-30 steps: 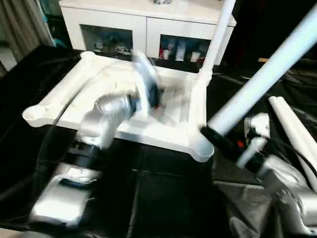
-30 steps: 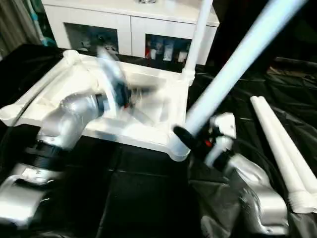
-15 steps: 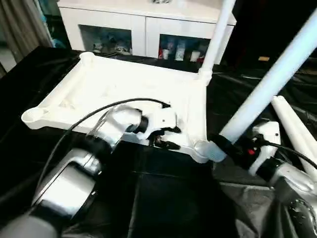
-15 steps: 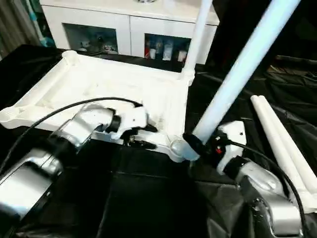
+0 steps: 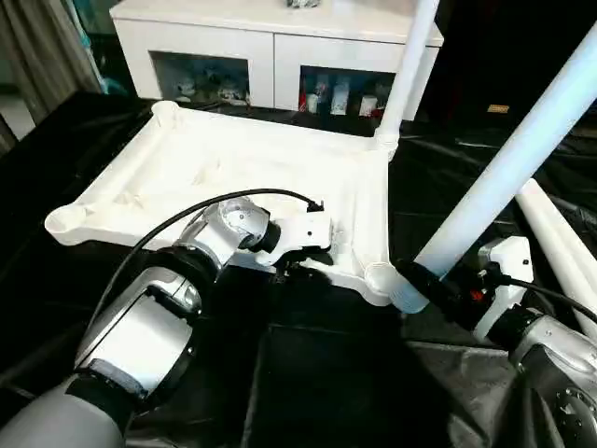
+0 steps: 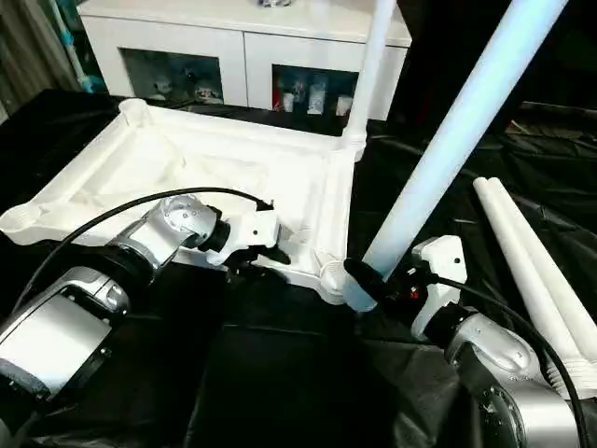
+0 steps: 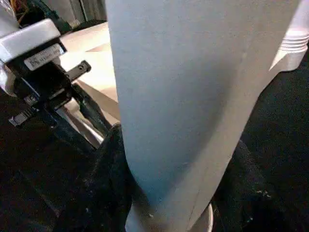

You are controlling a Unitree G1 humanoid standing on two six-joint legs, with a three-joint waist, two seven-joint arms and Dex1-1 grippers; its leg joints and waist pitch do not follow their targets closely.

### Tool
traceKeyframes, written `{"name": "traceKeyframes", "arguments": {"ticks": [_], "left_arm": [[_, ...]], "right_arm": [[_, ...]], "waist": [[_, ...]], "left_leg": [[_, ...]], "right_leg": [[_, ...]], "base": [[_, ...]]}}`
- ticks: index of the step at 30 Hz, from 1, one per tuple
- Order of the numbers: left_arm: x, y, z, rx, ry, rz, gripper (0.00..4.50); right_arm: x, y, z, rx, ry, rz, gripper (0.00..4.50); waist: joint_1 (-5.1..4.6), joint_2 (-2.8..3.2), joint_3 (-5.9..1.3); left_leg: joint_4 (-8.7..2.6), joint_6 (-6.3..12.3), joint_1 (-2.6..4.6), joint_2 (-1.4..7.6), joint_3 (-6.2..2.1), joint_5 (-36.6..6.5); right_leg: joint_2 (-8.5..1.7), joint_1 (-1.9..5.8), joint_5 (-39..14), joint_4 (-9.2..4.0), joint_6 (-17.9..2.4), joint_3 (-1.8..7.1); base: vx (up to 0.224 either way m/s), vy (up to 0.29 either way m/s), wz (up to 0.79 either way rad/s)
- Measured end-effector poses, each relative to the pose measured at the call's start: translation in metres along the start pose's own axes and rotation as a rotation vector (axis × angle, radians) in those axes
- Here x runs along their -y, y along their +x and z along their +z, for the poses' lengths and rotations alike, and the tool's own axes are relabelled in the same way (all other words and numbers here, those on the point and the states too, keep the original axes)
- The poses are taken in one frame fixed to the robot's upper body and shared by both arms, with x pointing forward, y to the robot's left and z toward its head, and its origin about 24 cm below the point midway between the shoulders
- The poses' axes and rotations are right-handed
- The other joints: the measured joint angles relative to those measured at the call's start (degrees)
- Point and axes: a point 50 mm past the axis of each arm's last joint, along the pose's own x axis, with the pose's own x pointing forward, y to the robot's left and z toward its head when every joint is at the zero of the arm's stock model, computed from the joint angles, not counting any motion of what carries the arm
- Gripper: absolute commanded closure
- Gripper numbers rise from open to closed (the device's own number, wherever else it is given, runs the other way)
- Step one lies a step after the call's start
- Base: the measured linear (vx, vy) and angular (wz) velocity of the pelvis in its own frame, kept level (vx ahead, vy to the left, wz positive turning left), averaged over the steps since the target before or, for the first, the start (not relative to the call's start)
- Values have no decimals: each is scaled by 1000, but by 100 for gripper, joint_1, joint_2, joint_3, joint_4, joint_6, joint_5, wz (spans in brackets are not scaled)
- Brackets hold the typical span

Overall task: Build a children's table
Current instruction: Insert table leg to table base

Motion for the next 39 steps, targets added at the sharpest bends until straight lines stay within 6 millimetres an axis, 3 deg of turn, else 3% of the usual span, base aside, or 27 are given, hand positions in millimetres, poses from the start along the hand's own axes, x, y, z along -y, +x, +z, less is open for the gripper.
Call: {"name": "traceKeyframes", "arguments": {"ticks": [13, 21, 27, 31, 36, 39], "left_arm": [[-1, -1, -1, 0, -7, -5, 443], [9, -7, -14, 43, -49, -22, 450], [23, -12, -26, 76, -78, -5, 450], [36, -16, -28, 104, -112, -3, 450], [45, -20, -25, 88, -143, -9, 450], [50, -24, -22, 68, -155, -6, 450]], "right_arm": [[0, 0, 1, 2, 0, -2, 264], [-6, 5, 2, -3, -3, 36, 264], [-10, 10, 4, -33, -3, 101, 264], [-10, 15, 4, -55, -2, 152, 264], [-10, 22, 6, -59, -7, 183, 264], [-9, 21, 8, -65, -18, 201, 264]], "waist": [[-15, 15, -2], [-155, 50, -22], [-259, -24, -53], [-300, -117, -70], [-299, -134, -60], [-310, -99, -41]], "left_leg": [[-19, -1, 2, -1, 0, 0], [-49, -1, 5, -2, 3, 0], [-88, -1, 21, -2, 13, -1], [-107, -2, 27, 0, 12, -3], [-111, -4, 24, -2, 13, -3], [-119, -8, 21, -4, 13, -6]], "right_leg": [[0, -2, -1, -14, 1, -1], [2, -1, -1, -54, 0, -3], [3, -1, -10, -81, 0, -4], [4, -5, -13, -92, 4, -10], [3, -10, -32, -98, 34, -6], [3, -18, -33, -102, 35, -5]], "base": [[0, 0, 0], [0, 0, 0], [0, 0, 0], [0, 0, 0], [0, 0, 0], [0, 0, 0]]}}
